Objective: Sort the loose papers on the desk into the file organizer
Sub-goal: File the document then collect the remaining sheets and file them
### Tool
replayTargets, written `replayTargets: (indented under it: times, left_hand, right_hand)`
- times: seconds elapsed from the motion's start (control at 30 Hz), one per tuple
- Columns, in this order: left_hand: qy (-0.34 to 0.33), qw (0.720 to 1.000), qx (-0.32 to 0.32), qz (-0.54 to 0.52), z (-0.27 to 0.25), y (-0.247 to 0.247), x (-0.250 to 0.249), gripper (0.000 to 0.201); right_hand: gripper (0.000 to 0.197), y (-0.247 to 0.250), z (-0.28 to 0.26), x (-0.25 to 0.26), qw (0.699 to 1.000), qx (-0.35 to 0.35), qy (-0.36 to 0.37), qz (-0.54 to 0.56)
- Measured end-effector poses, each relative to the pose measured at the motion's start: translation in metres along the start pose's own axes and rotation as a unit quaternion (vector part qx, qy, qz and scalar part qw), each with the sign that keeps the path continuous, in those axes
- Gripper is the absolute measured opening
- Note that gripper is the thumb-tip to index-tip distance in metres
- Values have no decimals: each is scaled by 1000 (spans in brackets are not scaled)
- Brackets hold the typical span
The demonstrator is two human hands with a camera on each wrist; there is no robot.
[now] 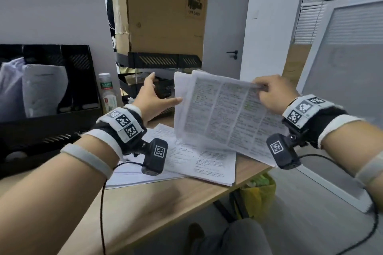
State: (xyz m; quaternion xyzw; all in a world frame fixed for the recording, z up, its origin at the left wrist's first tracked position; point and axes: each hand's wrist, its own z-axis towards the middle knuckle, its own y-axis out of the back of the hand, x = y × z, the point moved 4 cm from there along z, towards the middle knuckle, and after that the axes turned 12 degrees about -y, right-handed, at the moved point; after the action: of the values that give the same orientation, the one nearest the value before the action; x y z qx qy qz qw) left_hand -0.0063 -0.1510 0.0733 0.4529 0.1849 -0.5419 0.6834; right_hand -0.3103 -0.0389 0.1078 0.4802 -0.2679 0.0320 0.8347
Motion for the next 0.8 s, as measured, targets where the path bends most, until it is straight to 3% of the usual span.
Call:
replayTargets:
  times: [0.07,0.17,0.27,0.33,0.4,0.47,0.53,0.67,0.73,0.8]
  left_hand:
    - [22,998,46,-22,-3,2,3,113]
    - [19,989,103,-104,-12,2,20,69]
    - [49,985,73,-151,-22,5,40,42]
    - [81,986,34,-144,-26,7,51,21]
    - [117,985,8,-128,-25,11,62,21]
    - [150,985,29,-81,-25,14,71,25]
    - [176,979,94,37,-23,15,76,22]
    - [200,901,271,274,-28,6,79,41]
    - [228,890,288,271,-26,6,88,47]
    - [249,891,288,247,-26,7,89,49]
  right_hand:
    - [30,1,-3,17,1000,7,27,8]
    - [32,3,-5,38,996,15,60,65]
    - [17,1,-1,43,994,-10,42,103]
    - [29,-7,8,26,993,-21,-41,110]
    - [62,-35,11,1,976,95,-159,114]
    - [82,-77,0,-25,919,269,-265,115]
    - [57,-111,-15,-39,874,358,-310,111]
    - [30,-134,-30,-43,847,386,-333,153]
    - [23,-130,-31,-37,838,382,-329,210]
    - [32,-129,-32,-33,844,363,-324,226]
